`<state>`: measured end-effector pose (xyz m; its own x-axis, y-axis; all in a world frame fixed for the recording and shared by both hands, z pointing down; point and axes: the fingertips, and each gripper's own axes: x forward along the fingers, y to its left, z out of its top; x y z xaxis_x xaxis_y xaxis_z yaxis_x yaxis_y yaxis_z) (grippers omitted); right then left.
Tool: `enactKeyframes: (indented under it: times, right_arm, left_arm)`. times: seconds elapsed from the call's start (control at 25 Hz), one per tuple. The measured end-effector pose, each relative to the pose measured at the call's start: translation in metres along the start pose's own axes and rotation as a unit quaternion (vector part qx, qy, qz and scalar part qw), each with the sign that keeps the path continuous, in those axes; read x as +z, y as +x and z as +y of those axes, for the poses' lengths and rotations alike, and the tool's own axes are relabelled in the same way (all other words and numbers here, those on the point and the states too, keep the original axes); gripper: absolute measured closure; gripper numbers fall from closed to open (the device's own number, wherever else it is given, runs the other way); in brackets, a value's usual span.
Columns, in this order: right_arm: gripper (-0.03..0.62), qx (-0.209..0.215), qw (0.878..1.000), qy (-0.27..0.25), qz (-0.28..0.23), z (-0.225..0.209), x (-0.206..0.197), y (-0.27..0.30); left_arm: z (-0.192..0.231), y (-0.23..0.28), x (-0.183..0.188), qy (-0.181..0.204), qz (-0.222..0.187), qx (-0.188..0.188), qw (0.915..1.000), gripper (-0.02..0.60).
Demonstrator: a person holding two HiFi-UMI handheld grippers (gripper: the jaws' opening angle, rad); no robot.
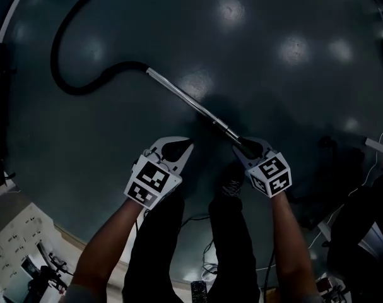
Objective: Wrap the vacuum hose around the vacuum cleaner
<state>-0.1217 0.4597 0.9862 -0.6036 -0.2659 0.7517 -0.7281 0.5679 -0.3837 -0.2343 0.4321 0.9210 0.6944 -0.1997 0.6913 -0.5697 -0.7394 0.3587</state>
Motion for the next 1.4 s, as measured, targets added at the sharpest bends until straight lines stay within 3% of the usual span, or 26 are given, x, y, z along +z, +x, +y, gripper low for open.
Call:
enactKeyframes:
  times: [0.12, 0.24, 0.4, 0.64, 0.84, 1.0, 1.2, 1.4]
  right_arm:
    - [0.491, -0.016, 1.000, -0.010, 0.018, -0.026, -0.038, 0.036]
    - [0.457, -0.025, 0.999, -0.019, 0.036, -0.047, -0.076, 0.070]
    - [0.456, -0.027, 0.997, -0.040, 0.065, -0.070, -0.119, 0.111]
    - [0.446, -0.026, 0.996, -0.044, 0.072, -0.092, -0.168, 0.148]
    - [0.428, -0.029, 0.989, -0.095, 0.109, -0.097, -0.195, 0.158]
    - [0.439, -0.038, 0.980, -0.134, 0.139, -0.103, -0.199, 0.152]
    - [0.441, -0.016, 0.986, -0.086, 0.145, -0.072, -0.169, 0.117]
    - [0.441, -0.024, 0.987, -0.059, 0.146, -0.038, -0.113, 0.062]
  left_arm:
    - [0.015, 0.042, -0.042, -0.013, 0.012, 0.005, 0.9998, 0.574]
    - [0.032, 0.083, -0.073, -0.033, -0.001, 0.010, 0.9994, 0.574]
    - [0.050, 0.125, -0.103, -0.045, 0.003, 0.019, 0.9988, 0.574]
    - [0.057, 0.164, -0.130, 0.004, 0.019, 0.004, 0.9998, 0.574]
    - [0.064, 0.173, -0.152, 0.001, 0.027, 0.003, 0.9996, 0.574]
    - [0.058, 0.178, -0.154, 0.013, 0.038, -0.004, 0.9992, 0.574]
    - [0.048, 0.164, -0.135, 0.021, 0.049, -0.019, 0.9984, 0.574]
    - [0.027, 0.129, -0.086, 0.016, 0.038, -0.030, 0.9987, 0.574]
